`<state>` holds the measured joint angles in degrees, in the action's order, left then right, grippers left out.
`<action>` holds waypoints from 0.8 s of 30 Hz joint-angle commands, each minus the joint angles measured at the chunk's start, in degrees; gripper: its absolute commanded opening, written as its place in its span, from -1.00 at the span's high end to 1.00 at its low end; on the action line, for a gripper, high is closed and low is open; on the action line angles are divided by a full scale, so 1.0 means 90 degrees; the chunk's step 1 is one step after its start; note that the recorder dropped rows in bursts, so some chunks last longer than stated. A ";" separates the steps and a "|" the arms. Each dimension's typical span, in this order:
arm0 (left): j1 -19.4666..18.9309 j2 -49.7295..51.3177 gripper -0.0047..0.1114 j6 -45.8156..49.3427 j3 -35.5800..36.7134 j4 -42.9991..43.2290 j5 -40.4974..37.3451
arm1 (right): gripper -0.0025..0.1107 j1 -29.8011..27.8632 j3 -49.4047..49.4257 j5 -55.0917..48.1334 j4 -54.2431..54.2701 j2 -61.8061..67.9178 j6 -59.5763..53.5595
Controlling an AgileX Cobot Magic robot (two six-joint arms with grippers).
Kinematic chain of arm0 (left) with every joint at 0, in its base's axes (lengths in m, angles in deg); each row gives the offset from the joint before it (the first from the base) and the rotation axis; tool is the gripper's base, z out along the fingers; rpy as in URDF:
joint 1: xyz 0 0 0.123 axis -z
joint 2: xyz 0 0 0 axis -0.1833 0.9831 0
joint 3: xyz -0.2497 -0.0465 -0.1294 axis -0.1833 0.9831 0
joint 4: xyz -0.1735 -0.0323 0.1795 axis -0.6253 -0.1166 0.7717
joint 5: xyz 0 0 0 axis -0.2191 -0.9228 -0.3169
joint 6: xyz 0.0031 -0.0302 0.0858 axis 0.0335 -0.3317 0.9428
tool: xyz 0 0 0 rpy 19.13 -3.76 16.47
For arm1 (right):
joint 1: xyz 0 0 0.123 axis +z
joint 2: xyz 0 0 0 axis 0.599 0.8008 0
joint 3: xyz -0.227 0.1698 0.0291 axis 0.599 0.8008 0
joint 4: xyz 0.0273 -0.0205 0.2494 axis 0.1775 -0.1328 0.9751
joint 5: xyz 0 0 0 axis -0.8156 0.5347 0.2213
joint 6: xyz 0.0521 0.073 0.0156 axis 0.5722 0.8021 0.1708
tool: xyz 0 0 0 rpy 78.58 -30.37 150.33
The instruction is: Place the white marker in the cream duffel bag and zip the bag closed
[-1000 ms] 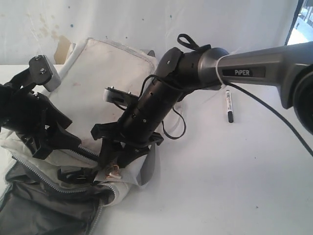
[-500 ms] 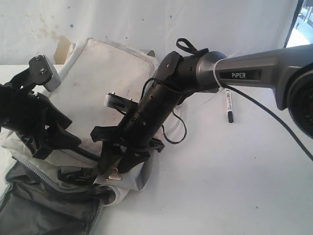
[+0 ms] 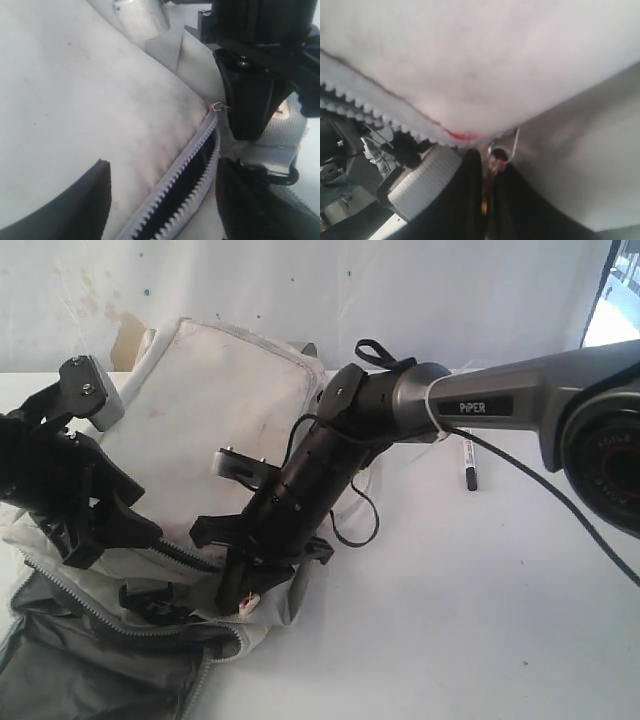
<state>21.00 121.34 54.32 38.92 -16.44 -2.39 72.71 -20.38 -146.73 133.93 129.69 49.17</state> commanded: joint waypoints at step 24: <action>0.1037 0.0061 -0.37 0.0884 0.0015 -0.0276 0.0715 | 0.96 -0.0254 -0.0030 -0.0198 -0.0722 -0.1077 -0.0089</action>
<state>29.40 121.59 62.05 38.92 -18.97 2.89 70.67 -20.38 -148.63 127.61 120.99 48.44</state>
